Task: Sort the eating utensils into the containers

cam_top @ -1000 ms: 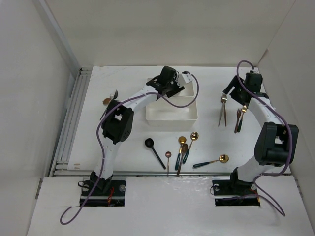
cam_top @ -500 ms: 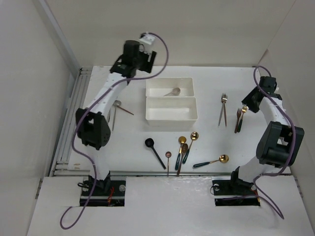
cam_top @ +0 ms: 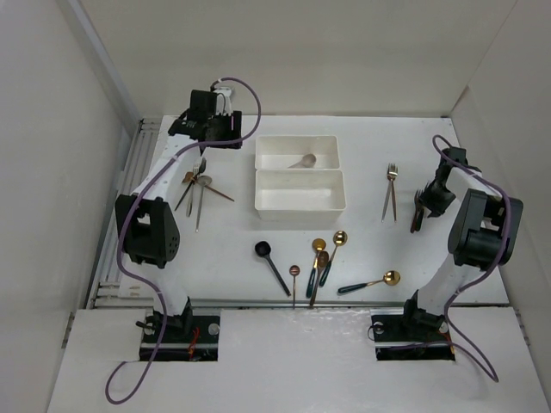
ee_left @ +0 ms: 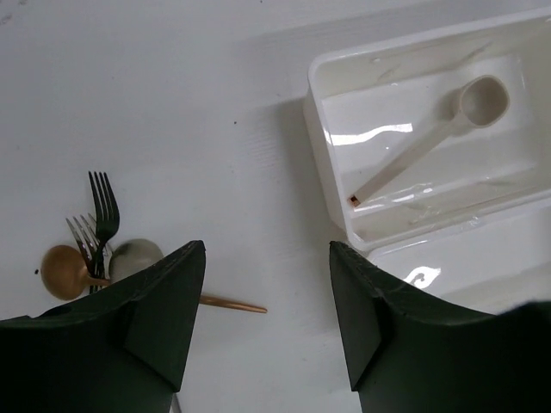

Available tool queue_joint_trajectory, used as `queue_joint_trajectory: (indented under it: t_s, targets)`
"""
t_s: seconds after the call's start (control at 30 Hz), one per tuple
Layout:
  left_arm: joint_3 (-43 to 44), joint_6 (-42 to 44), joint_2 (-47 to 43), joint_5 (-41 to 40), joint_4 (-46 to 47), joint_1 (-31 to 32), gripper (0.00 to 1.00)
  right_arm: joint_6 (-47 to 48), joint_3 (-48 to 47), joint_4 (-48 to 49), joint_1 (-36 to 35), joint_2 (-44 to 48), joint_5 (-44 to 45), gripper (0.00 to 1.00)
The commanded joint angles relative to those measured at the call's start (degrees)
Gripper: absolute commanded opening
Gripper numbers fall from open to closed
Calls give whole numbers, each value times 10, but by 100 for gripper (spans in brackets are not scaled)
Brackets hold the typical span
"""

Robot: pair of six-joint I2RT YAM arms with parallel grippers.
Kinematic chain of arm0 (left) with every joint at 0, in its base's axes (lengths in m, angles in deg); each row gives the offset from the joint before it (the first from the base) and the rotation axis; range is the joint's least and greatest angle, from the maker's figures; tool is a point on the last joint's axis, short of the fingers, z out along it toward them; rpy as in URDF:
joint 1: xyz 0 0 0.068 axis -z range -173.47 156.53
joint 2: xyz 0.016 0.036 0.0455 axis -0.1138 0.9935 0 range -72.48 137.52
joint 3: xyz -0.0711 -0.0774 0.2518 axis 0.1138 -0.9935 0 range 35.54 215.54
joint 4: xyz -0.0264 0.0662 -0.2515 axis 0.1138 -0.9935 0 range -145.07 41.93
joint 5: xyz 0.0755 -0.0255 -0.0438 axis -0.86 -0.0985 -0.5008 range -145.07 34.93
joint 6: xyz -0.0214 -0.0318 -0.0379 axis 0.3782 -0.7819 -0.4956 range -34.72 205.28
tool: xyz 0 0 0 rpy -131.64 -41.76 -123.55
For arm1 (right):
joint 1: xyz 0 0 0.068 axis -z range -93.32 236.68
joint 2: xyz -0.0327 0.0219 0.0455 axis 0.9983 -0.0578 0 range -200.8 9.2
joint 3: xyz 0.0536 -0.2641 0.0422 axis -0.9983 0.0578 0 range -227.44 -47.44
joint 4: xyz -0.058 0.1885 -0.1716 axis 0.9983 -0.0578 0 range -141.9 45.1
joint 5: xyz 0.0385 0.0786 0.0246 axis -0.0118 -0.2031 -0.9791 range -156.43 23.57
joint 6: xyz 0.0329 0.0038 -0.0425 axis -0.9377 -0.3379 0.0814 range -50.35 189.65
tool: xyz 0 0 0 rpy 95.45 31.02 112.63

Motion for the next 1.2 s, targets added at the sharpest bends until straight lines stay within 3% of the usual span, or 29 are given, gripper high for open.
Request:
queue_joint_trajectory:
  t_s: [0.0,0.4,0.53,0.8,0.9,1.0,1.07,1.17]
  targets:
    - [4,-28,-20,13,3,-8,56,5,-14,-2,3,-6,14,40]
    - [-13,-34,-47,-8,3,-24,56,23,-28,-1,8,-50,3,33]
    - [-13,-34,-53,-19,8,-30,56,34,-39,-1,8,-56,-9,0]
    - [-25,-28,-78,-32,14,-30,56,-31,-54,6,14,32,61,0]
    - [-50,-34,-83,-32,14,-30,56,-136,-60,44,14,126,67,0]
    - [-57,-40,-90,-32,20,-30,56,-200,-47,80,-25,182,88,0]
    - [-63,-45,-96,-32,20,-30,56,-248,-40,110,-102,232,105,0]
    - [-70,-51,-101,-37,25,-30,56,-406,-10,145,-246,279,149,0]
